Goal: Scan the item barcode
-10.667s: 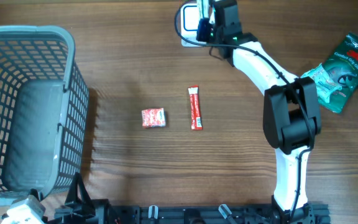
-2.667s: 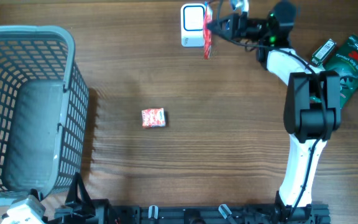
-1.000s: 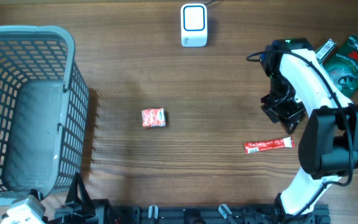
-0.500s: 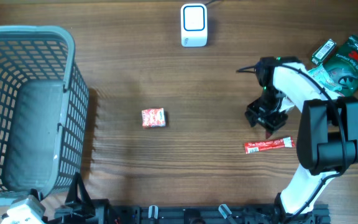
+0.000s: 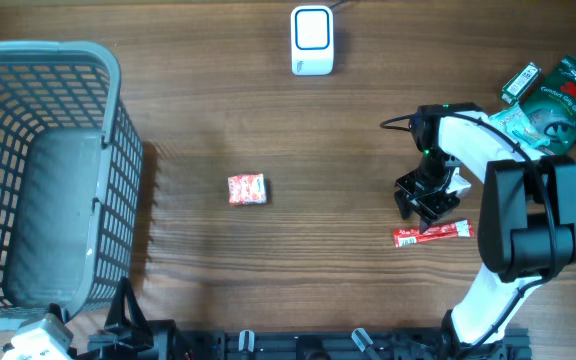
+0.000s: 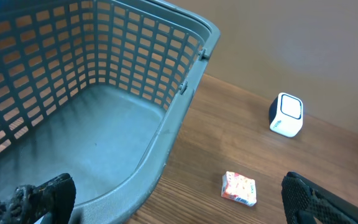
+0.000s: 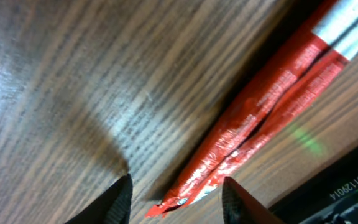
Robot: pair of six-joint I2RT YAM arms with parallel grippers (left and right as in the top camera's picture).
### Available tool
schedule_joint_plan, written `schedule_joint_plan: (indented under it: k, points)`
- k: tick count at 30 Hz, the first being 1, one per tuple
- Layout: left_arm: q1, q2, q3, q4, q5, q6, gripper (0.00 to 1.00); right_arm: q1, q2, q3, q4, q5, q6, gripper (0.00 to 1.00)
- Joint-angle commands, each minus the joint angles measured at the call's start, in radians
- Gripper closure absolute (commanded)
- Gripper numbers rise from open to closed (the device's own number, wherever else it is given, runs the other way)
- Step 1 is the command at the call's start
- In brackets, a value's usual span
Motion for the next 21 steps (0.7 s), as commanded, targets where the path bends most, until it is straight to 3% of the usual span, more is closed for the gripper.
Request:
schedule_joint_plan:
  k: [1, 6, 12, 15, 21]
  points:
    - [-0.005, -0.007, 0.001, 0.003, 0.005, -0.001, 0.0, -0.013, 0.008, -0.002, -0.018, 0.064, 0.028, 0.47]
    - [-0.005, -0.007, 0.001, 0.003, 0.005, -0.001, 0.0, -0.02, 0.008, -0.014, -0.026, 0.199, 0.12, 0.36]
    - [-0.005, -0.007, 0.001, 0.003, 0.005, -0.001, 0.0, -0.037, 0.008, -0.135, 0.13, 0.179, 0.133, 0.38]
    - [-0.005, -0.007, 0.001, 0.003, 0.005, -0.001, 0.0, -0.037, 0.008, -0.177, 0.198, 0.128, 0.133, 0.45]
    - [-0.005, -0.007, 0.001, 0.003, 0.005, -0.001, 0.0, -0.037, 0.008, -0.192, 0.238, 0.131, 0.146, 0.47]
